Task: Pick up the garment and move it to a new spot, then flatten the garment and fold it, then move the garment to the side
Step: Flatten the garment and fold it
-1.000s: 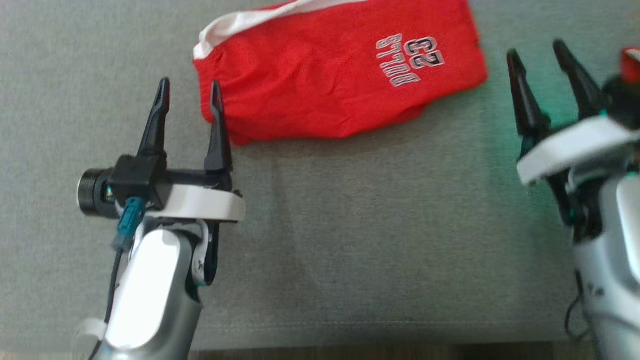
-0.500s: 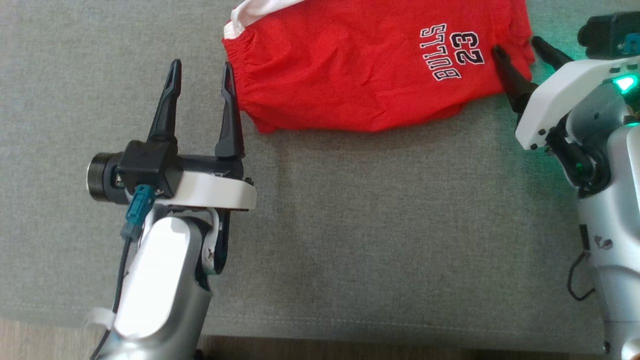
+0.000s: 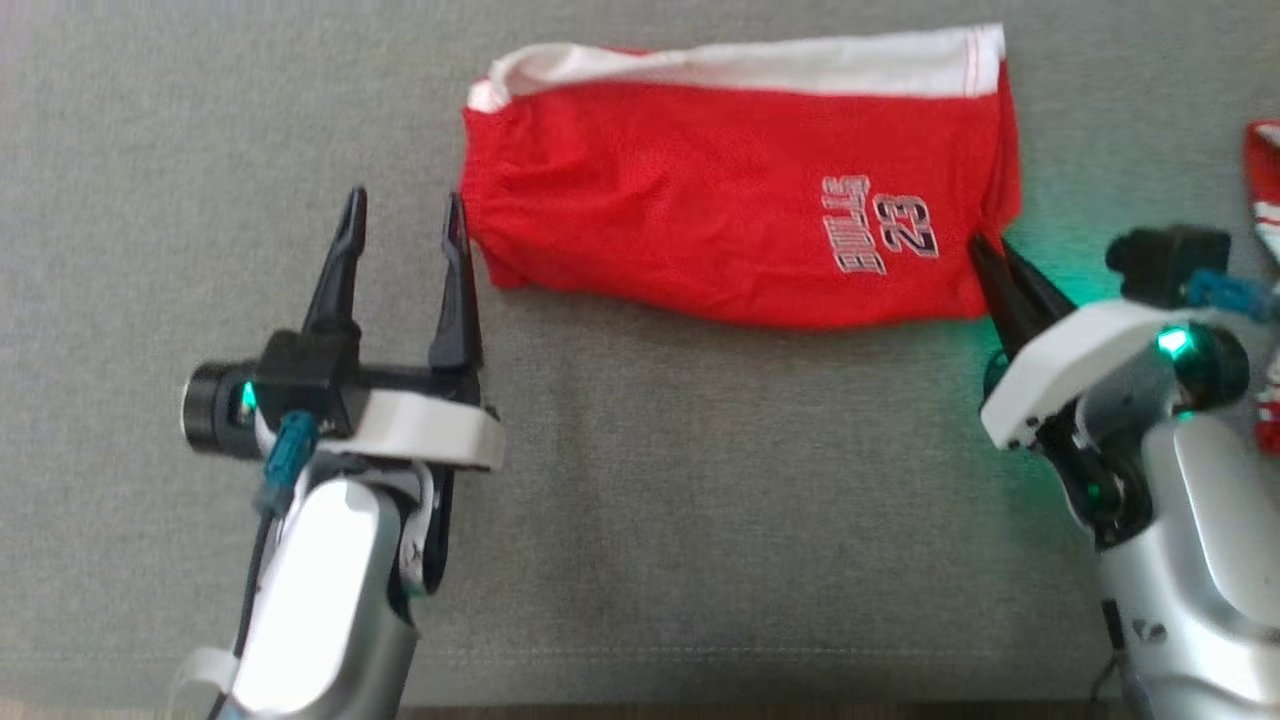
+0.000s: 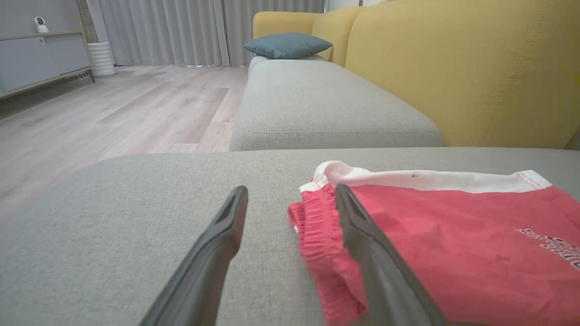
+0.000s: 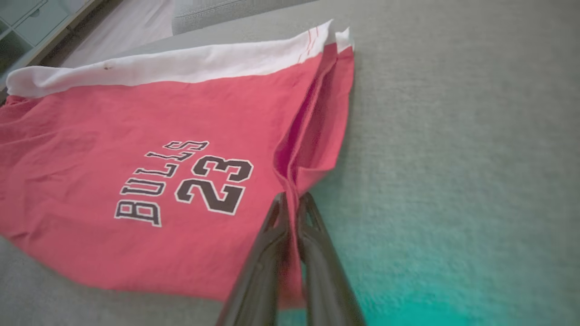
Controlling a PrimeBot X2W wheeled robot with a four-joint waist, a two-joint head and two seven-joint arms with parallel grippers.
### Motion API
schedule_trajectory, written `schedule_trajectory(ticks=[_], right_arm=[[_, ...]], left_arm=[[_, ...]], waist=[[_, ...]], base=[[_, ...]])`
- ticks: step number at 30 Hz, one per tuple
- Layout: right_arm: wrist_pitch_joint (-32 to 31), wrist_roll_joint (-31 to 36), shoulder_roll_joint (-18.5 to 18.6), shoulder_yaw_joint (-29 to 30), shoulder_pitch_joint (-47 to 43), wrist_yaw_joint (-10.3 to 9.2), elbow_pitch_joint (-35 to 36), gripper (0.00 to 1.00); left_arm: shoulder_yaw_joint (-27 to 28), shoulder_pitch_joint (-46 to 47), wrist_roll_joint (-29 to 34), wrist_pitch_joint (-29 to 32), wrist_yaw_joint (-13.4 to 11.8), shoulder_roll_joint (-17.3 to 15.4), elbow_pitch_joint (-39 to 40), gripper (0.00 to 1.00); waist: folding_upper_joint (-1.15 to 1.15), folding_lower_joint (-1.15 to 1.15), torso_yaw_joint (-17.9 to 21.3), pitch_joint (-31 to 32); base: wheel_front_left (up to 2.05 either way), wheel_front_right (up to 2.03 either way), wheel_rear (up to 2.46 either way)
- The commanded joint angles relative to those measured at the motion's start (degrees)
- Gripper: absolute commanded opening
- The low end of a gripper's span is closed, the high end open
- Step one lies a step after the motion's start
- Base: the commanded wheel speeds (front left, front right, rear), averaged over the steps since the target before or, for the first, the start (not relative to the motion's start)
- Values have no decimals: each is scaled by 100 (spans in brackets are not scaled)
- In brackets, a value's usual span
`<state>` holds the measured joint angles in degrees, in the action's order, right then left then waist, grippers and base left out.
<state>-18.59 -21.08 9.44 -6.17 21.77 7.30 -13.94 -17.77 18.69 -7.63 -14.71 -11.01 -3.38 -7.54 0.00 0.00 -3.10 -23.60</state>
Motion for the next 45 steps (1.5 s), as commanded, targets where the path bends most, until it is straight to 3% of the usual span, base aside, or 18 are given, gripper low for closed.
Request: schedule_trajectory(ticks=[1, 14, 24, 29, 39, 40, 42, 43, 45], right_arm=[[112, 0, -18, -1, -46, 19, 116, 0], [472, 92, 87, -52, 139, 19, -307, 0], [199, 105, -334, -1507, 1148, 19, 47, 0], [365, -276, -598, -2369, 1465, 19, -448, 0], [876, -909, -654, -3268, 1693, 19, -1143, 0], [951, -964, -654, -3353, 1737, 19, -1180, 13], [1098, -1061, -655, -3465, 1813, 19, -1263, 54], [1149, -1055, -655, -3482, 1846, 19, -1343, 100], [1282, -1043, -655, -3518, 1899, 19, -1454, 100]], left_arm=[[192, -23, 38, -29, 22, -99, 159, 100], [175, -292, -26, -29, 67, -100, 81, 100], [99, -440, -90, -29, 85, -56, 25, 100], [73, -462, -128, -29, 81, -31, 35, 100], [73, -457, -142, -29, 51, -5, 15, 100], [70, -446, -144, -29, 51, -2, 12, 100], [70, -418, -150, -29, 56, 3, 6, 100], [73, -409, -150, -29, 57, 5, 2, 100], [81, -398, -149, -29, 54, 8, -5, 100]], waist=[[0, 0, 105, 149], [0, 0, 9, 590], [0, 0, -299, 903], [0, 0, -530, 858], [0, 0, -648, 753], [0, 0, -648, 740], [0, 0, -634, 716], [0, 0, -622, 712], [0, 0, -596, 711]], base=[[0, 0, 0], [0, 0, 0], [0, 0, 0], [0, 0, 0], [0, 0, 0], [0, 0, 0], [0, 0, 0], [0, 0, 0], [0, 0, 0]])
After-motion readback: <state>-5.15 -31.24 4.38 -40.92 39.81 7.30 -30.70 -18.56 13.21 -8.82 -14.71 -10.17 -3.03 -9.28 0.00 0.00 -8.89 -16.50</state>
